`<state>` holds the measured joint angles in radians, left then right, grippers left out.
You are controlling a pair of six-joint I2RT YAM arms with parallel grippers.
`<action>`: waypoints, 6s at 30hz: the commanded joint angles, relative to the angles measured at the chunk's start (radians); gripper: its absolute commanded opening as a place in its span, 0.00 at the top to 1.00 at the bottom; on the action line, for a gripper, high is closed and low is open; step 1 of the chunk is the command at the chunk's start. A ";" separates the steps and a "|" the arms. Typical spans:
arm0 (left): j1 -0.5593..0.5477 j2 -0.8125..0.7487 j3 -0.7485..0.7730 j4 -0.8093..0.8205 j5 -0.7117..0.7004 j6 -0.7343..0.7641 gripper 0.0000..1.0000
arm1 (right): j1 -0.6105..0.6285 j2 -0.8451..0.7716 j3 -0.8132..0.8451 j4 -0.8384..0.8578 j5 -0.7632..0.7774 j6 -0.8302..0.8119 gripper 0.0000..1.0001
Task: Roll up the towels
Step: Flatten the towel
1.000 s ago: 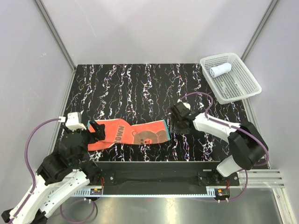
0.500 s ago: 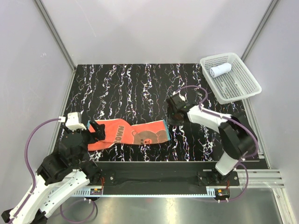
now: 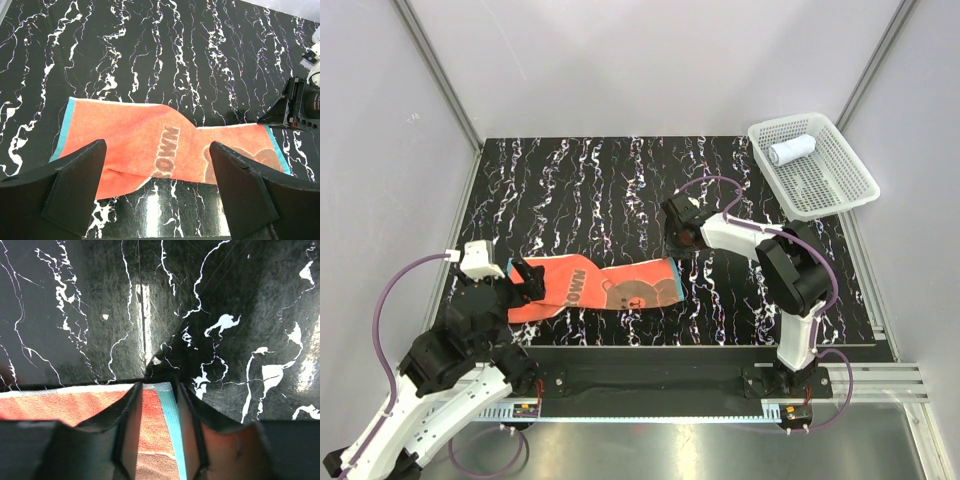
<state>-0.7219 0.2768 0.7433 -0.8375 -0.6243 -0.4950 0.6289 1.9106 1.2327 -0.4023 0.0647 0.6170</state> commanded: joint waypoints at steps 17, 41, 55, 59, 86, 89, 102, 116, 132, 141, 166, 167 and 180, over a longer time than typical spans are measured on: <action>0.007 0.007 -0.001 0.023 -0.009 0.006 0.09 | -0.006 -0.001 0.068 -0.035 0.059 -0.062 0.98; 0.007 0.355 0.054 0.122 0.139 -0.039 0.01 | -0.182 -0.591 -0.194 -0.283 0.356 -0.158 1.00; 0.166 0.804 -0.010 0.417 0.260 -0.142 0.07 | -0.202 -0.719 -0.236 -0.299 0.224 -0.111 1.00; 0.314 0.871 -0.077 0.550 0.363 -0.116 0.12 | -0.201 -0.697 -0.237 -0.284 0.184 -0.103 1.00; 0.406 1.423 0.162 0.715 0.370 -0.053 0.32 | -0.201 -0.568 -0.243 -0.202 0.103 -0.128 1.00; 0.407 1.434 0.175 0.723 0.385 -0.048 0.42 | -0.201 -0.564 -0.243 -0.201 0.104 -0.132 1.00; 0.407 1.429 0.192 0.676 0.413 -0.027 1.00 | -0.202 -0.573 -0.246 -0.196 0.092 -0.128 1.00; 0.394 0.784 0.173 0.526 0.555 0.105 1.00 | -0.202 -0.867 -0.122 -0.282 0.098 -0.148 1.00; 0.371 0.240 0.376 0.103 0.595 0.219 1.00 | -0.201 -1.192 -0.018 -0.463 0.236 -0.099 1.00; 0.377 0.608 0.324 0.174 0.534 0.170 1.00 | -0.202 -0.728 -0.038 -0.322 0.212 -0.068 1.00; 0.624 1.571 0.694 0.298 0.578 0.274 1.00 | -0.345 0.169 0.473 -0.125 0.124 -0.148 1.00; 0.627 1.584 0.705 0.290 0.574 0.277 1.00 | -0.348 0.180 0.496 -0.130 0.124 -0.149 1.00; 0.641 1.509 0.711 0.293 0.594 0.262 0.20 | -0.367 0.156 0.547 -0.277 0.300 -0.111 0.23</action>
<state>-0.0849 1.9022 1.4643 -0.5701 -0.0330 -0.2214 0.2726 2.1548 1.7741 -0.6353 0.2604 0.5037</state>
